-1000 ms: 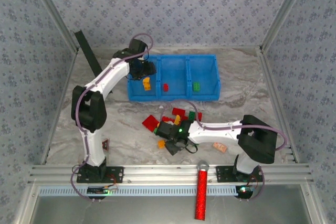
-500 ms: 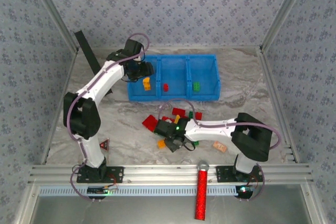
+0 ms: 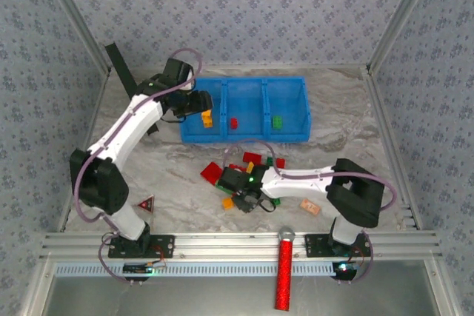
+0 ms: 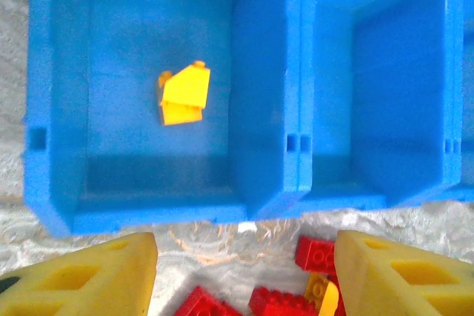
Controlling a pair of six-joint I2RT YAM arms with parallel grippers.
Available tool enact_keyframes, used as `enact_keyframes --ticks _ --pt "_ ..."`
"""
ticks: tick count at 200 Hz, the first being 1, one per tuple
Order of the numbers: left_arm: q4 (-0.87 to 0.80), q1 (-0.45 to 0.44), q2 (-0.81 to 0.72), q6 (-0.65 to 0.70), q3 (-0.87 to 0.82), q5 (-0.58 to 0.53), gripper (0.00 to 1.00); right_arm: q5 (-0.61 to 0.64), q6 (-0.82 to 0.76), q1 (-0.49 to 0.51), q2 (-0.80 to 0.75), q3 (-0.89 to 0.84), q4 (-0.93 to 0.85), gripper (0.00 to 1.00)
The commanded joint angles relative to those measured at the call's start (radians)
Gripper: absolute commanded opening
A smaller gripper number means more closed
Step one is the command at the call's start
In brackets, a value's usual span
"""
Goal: Sort the legos into containers by color
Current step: Pick up the lego from the bottom-center of the table, then place the lego in the container.
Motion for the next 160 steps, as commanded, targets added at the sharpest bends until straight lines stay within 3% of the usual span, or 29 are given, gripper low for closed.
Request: enact_keyframes --ticks 1,34,68,98,160 --pt "-0.080 -0.018 -0.094 0.052 -0.049 0.015 0.65 -0.080 0.014 -0.021 -0.134 -0.023 -0.070 0.21" --pt "-0.109 -0.064 -0.223 0.031 -0.194 -0.005 0.66 -0.113 0.026 -0.151 -0.274 0.014 -0.165 0.21" --pt "-0.099 -0.171 -0.343 -0.062 -0.381 -0.070 0.67 -0.146 -0.042 -0.332 -0.323 0.093 -0.156 0.23" --pt "-0.044 -0.277 -0.428 -0.179 -0.532 -0.062 0.67 -0.105 -0.149 -0.431 -0.251 0.233 -0.131 0.23" --pt "0.035 -0.428 -0.470 -0.371 -0.680 -0.066 0.67 -0.010 -0.317 -0.483 0.019 0.510 -0.068 0.23"
